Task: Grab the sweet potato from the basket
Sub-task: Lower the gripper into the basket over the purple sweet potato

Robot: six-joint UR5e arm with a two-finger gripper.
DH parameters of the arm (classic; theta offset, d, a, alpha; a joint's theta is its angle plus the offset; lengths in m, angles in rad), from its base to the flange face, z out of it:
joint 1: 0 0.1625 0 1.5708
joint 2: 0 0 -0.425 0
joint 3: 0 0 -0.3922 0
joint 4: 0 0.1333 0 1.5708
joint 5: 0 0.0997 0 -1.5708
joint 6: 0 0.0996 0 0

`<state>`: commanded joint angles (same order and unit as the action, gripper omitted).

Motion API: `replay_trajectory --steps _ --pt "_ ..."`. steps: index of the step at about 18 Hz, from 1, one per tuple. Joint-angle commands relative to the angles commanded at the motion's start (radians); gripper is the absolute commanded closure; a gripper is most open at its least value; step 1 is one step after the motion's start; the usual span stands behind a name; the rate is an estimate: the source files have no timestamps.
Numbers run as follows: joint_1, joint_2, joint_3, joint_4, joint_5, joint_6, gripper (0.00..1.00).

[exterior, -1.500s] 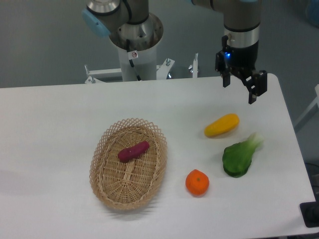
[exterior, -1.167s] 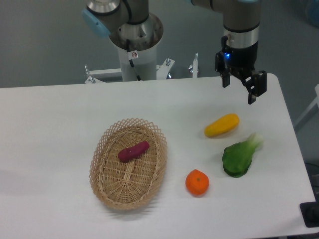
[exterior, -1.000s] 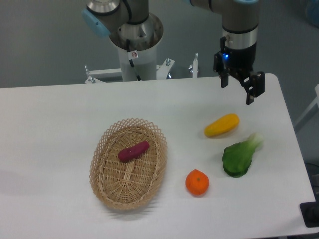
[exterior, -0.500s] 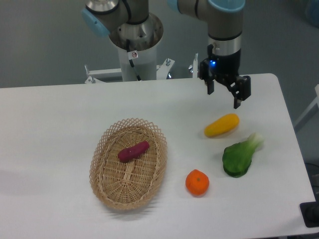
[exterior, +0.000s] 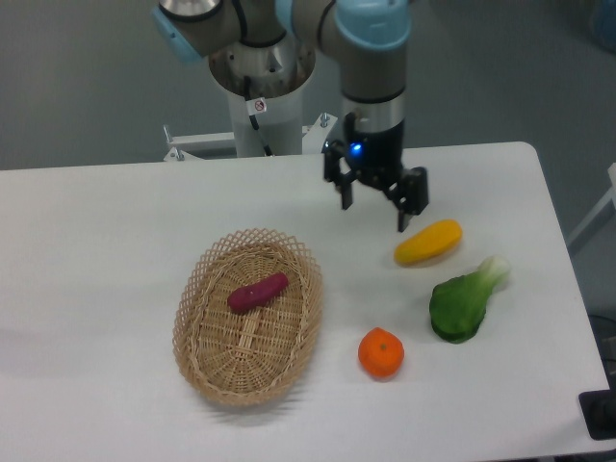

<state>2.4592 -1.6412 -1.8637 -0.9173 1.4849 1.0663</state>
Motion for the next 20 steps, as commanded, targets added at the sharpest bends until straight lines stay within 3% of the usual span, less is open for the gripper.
replay_trajectory --steps 8,20 --pt "-0.127 -0.144 -0.003 -0.002 0.008 0.020 0.00" --pt "-0.203 -0.273 0.040 -0.011 0.020 0.136 0.00"
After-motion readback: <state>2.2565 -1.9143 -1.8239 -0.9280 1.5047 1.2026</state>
